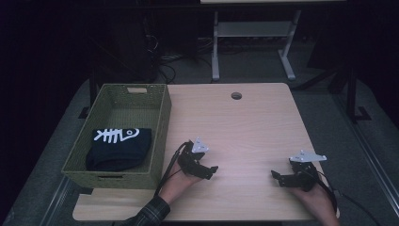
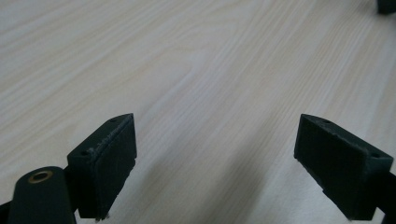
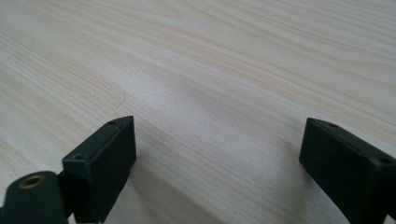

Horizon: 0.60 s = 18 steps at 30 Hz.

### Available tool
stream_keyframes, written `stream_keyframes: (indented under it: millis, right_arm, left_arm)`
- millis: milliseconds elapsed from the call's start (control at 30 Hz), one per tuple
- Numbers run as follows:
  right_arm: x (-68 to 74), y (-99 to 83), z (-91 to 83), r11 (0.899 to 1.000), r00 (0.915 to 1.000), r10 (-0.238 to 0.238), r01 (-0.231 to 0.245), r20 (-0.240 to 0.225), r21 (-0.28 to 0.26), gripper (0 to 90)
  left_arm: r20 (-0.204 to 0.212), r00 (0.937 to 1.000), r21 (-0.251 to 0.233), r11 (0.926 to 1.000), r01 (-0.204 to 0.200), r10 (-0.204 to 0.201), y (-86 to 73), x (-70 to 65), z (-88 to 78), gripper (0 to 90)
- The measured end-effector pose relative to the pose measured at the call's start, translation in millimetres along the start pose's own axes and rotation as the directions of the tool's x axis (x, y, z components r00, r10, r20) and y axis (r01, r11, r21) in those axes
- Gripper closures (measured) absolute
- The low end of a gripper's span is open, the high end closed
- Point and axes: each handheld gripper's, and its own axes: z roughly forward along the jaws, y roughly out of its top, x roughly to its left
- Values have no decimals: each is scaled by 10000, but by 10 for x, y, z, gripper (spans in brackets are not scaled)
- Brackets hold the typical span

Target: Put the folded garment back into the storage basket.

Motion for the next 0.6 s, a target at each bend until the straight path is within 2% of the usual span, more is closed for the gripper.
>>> stream_keyframes:
  millis: [100, 167, 233, 367, 600]
  right_arm:
    - [0, 0, 0, 10000, 10000, -6, 6, 0, 0, 104]
    - [0, 0, 0, 10000, 10000, -4, 4, -1, -3, 104]
    - [0, 0, 0, 10000, 10000, -1, 1, -1, -3, 104]
    - [0, 0, 1, 10000, 10000, -1, 1, -1, -2, 103]
    - [0, 0, 0, 10000, 10000, -1, 1, -1, -2, 104]
  left_arm:
    - [-2, 10000, 156, 9999, -25, 25, -59, -11, 71, 127]
    - [-63, 9998, 259, 9995, -198, 200, -94, -17, 115, 128]
    - [-177, 9992, 82, 9993, -355, 356, -111, -27, 127, 127]
    - [-190, 9993, -235, 9991, -341, 336, -145, -14, 133, 127]
    - [-212, 9993, -233, 9992, -327, 322, -147, -16, 132, 127]
